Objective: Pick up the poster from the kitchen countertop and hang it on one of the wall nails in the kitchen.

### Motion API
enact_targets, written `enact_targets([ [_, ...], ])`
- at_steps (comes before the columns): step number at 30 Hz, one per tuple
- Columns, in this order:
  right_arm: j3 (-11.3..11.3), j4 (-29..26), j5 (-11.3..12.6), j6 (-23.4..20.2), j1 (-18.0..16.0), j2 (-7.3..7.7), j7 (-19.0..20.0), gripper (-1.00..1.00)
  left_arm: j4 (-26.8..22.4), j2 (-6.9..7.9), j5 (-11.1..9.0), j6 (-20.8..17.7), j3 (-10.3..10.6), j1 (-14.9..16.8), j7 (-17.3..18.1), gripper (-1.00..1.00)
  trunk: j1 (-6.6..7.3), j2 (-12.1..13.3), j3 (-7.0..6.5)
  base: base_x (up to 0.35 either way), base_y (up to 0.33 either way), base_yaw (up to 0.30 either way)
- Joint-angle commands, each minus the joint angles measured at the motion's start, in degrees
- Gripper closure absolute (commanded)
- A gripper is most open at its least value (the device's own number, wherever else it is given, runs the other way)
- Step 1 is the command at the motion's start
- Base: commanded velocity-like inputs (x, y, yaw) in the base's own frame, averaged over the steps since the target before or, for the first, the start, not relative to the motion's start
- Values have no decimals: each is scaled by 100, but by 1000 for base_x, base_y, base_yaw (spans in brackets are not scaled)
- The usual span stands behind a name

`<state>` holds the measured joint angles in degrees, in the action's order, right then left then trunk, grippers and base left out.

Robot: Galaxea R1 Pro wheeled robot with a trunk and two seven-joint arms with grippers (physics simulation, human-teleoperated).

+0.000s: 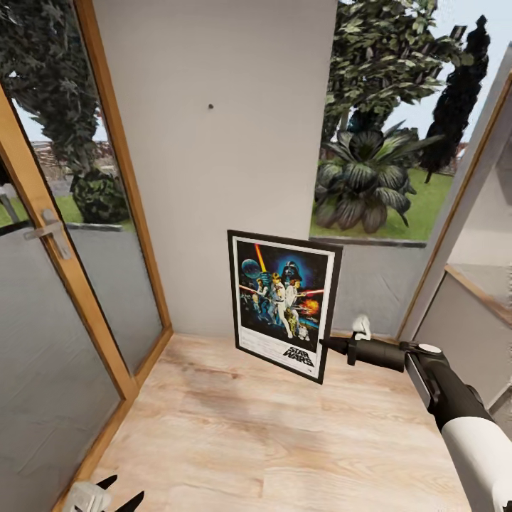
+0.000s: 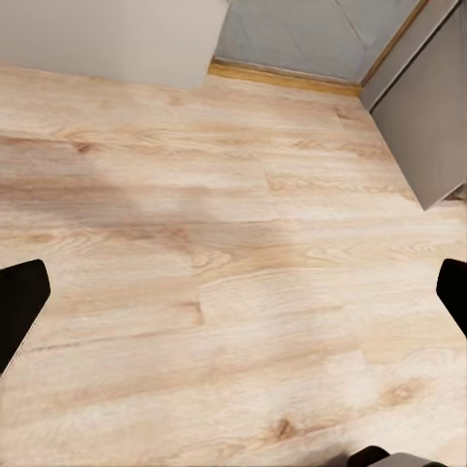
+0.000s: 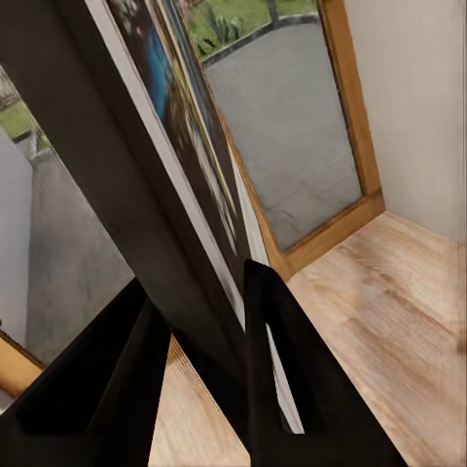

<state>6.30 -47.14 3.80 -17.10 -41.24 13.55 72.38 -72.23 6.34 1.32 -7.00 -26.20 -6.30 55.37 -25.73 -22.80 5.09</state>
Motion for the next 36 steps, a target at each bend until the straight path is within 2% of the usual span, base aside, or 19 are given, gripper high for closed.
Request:
enact_targets([
  [1, 3, 2, 25, -66, -7, -1, 21, 100, -10, 1, 9, -56, -8, 2, 26, -100, -5, -12, 7, 104, 284, -238],
  [12, 3, 3, 25, -66, -7, -1, 13, 100, -10, 2, 9, -53, -11, 2, 26, -100, -5, -12, -44, 84, 287, -238],
  [17, 3, 3, 25, -66, -7, -1, 13, 100, -10, 0, 9, -50, -16, 2, 26, -100, -5, -12, -64, 20, 99, -215],
  [36, 3, 3, 24, -66, -4, -1, 13, 100, -10, 1, 9, -56, -16, 2, 26, -100, -5, -12, -69, 1, 250, -14],
])
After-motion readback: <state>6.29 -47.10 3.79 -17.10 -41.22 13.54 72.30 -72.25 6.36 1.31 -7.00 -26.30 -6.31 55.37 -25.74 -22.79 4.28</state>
